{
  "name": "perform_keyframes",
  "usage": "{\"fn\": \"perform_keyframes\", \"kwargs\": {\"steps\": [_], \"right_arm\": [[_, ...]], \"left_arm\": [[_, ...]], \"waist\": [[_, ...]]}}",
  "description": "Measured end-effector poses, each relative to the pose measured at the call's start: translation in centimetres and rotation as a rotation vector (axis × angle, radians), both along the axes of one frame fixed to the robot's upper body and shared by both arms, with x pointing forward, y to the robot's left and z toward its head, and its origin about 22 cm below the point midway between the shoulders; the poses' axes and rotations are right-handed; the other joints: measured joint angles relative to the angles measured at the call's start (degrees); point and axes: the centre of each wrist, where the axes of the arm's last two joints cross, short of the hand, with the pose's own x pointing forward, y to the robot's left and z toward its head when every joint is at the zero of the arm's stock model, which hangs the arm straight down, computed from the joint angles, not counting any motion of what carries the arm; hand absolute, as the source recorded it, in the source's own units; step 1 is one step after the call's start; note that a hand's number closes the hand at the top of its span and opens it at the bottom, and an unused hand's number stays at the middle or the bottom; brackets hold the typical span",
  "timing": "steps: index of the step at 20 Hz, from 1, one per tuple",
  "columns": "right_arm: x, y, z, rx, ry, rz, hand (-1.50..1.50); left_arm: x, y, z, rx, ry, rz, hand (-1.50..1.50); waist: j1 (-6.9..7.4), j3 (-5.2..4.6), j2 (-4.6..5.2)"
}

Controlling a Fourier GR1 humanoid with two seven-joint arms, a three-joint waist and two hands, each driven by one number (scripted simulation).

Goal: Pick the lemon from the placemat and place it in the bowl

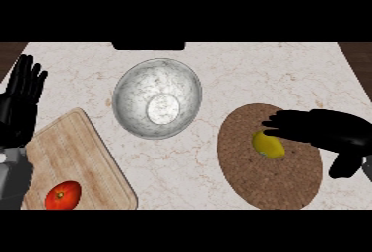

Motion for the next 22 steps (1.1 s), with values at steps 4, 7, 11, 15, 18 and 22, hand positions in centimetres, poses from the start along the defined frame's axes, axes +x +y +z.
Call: {"fn": "perform_keyframes", "kwargs": {"steps": [4, 7, 11, 15, 18, 22], "right_arm": [[0.3, 0.7, -1.1, 0.018, 0.007, 0.020, -1.50], [0.9, 1.3, -2.3, 0.026, 0.007, 0.042, -1.50], [1.2, 1.7, -2.9, 0.026, 0.002, 0.061, -1.50], [1.6, 2.6, -4.0, 0.013, 0.003, 0.062, -1.50], [1.5, 2.9, -4.9, -0.002, 0.006, 0.066, -1.50], [2.1, 3.5, -5.8, -0.018, 0.013, 0.068, -1.50]], "left_arm": [[-0.8, 0.3, -0.2, 0.000, -0.002, -0.001, 0.00], [-0.7, 0.2, 0.1, 0.005, -0.004, 0.002, 0.00], [-0.2, 0.6, 0.3, 0.002, -0.002, 0.003, 0.00], [-0.7, -0.3, 0.3, -0.002, 0.000, -0.001, 0.00], [-1.0, 0.2, 0.3, -0.005, 0.003, 0.001, 0.00], [-0.2, 0.3, -0.1, -0.004, -0.001, -0.003, 0.00]], "waist": [[-0.05, -0.01, -0.05], [-0.01, -0.01, -0.03], [-0.21, -0.01, -0.04], [-0.14, -0.01, -0.08], [-0.20, 0.00, -0.08], [-0.27, -0.02, -0.04]]}}
